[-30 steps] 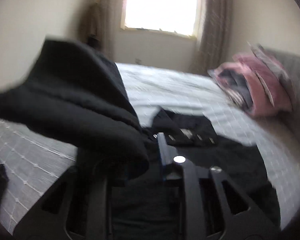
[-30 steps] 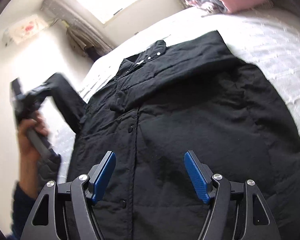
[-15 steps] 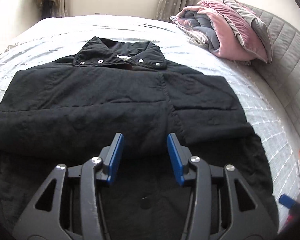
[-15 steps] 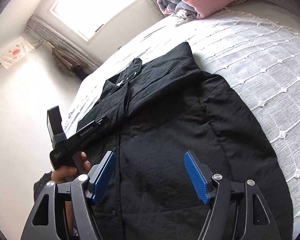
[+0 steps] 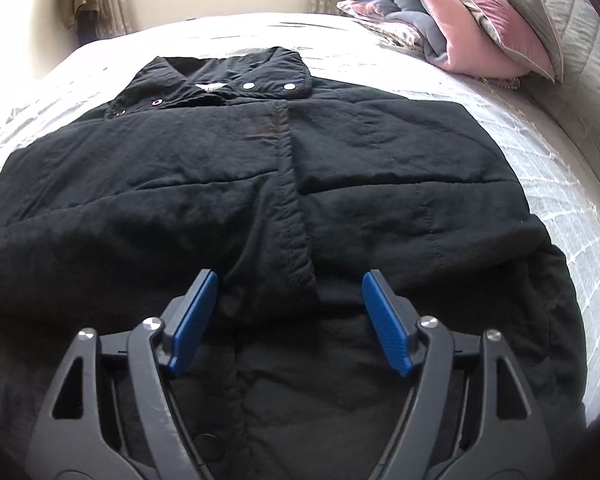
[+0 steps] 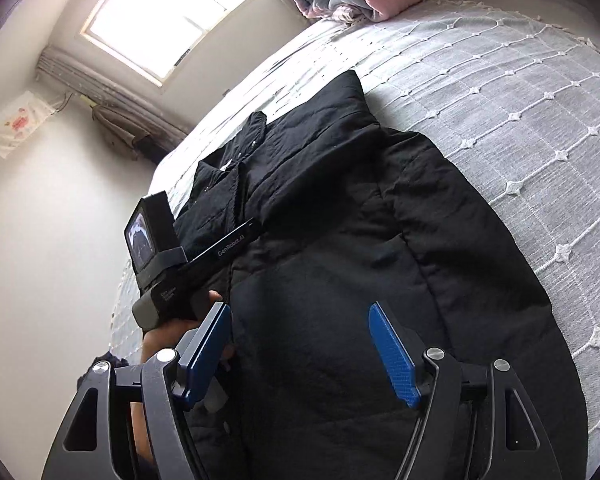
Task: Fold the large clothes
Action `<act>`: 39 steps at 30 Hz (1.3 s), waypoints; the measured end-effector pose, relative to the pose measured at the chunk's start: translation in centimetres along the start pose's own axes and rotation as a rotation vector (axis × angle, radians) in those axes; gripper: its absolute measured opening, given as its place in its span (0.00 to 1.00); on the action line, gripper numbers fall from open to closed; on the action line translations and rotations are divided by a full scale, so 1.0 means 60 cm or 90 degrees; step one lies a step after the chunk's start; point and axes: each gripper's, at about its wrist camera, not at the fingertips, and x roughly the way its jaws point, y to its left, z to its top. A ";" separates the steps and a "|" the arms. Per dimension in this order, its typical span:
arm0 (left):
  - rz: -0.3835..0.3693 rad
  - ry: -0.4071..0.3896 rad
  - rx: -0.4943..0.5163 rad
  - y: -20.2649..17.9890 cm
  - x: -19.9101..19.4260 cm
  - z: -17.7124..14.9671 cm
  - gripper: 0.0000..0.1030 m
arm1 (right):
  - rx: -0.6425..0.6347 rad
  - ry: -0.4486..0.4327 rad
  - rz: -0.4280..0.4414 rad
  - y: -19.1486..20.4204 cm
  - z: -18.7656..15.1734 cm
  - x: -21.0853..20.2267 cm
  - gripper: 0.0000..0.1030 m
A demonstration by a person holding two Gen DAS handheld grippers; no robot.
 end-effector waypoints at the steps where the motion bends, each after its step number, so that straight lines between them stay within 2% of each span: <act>1: -0.015 0.004 -0.011 0.005 -0.008 0.001 0.72 | -0.005 0.000 -0.001 0.000 0.000 -0.001 0.70; 5: -0.090 -0.013 -0.098 0.061 -0.074 -0.014 0.72 | 0.000 -0.027 -0.026 -0.013 0.010 -0.016 0.70; 7: -0.093 -0.018 -0.124 0.098 -0.109 -0.033 0.72 | 0.018 -0.041 -0.037 -0.029 0.017 -0.025 0.70; 10: -0.055 -0.020 -0.157 0.171 -0.162 -0.064 0.72 | 0.031 -0.053 -0.055 -0.046 0.025 -0.031 0.70; 15: 0.034 -0.027 -0.267 0.318 -0.257 -0.135 0.72 | 0.041 -0.075 -0.070 -0.067 0.035 -0.038 0.70; 17: 0.048 -0.017 -0.295 0.360 -0.278 -0.165 0.72 | 0.051 -0.077 -0.055 -0.074 0.037 -0.038 0.70; 21: 0.081 -0.030 -0.365 0.441 -0.292 -0.246 0.72 | 0.043 -0.074 -0.067 -0.074 0.038 -0.035 0.70; 23: 0.114 -0.007 -0.390 0.464 -0.275 -0.271 0.72 | 0.041 -0.071 -0.078 -0.075 0.039 -0.031 0.70; 24: 0.116 0.014 -0.409 0.471 -0.266 -0.277 0.71 | 0.044 -0.070 -0.085 -0.077 0.038 -0.029 0.70; 25: 0.079 0.033 -0.440 0.478 -0.259 -0.282 0.71 | 0.051 -0.069 -0.093 -0.081 0.039 -0.028 0.70; 27: -0.002 0.019 -0.470 0.479 -0.264 -0.283 0.71 | 0.055 -0.088 -0.119 -0.085 0.039 -0.040 0.70; 28: -0.011 0.009 -0.472 0.476 -0.270 -0.280 0.71 | 0.038 -0.113 -0.145 -0.078 0.037 -0.051 0.70; 30: 0.014 -0.024 -0.439 0.461 -0.289 -0.272 0.71 | -0.054 -0.196 -0.196 -0.039 0.027 -0.090 0.70; 32: 0.040 -0.032 -0.398 0.449 -0.303 -0.268 0.72 | -0.114 -0.227 -0.184 -0.011 0.015 -0.112 0.73; 33: 0.049 -0.036 -0.383 0.444 -0.310 -0.270 0.72 | -0.127 -0.231 -0.174 -0.005 0.010 -0.118 0.76; 34: 0.057 -0.040 -0.380 0.442 -0.318 -0.274 0.73 | -0.131 -0.231 -0.167 -0.001 0.004 -0.124 0.84; 37: 0.072 -0.036 -0.399 0.457 -0.341 -0.294 0.78 | -0.120 -0.205 -0.182 -0.002 -0.004 -0.125 0.85; 39: 0.082 -0.054 -0.423 0.476 -0.367 -0.306 0.78 | -0.108 -0.185 -0.198 -0.012 -0.011 -0.132 0.85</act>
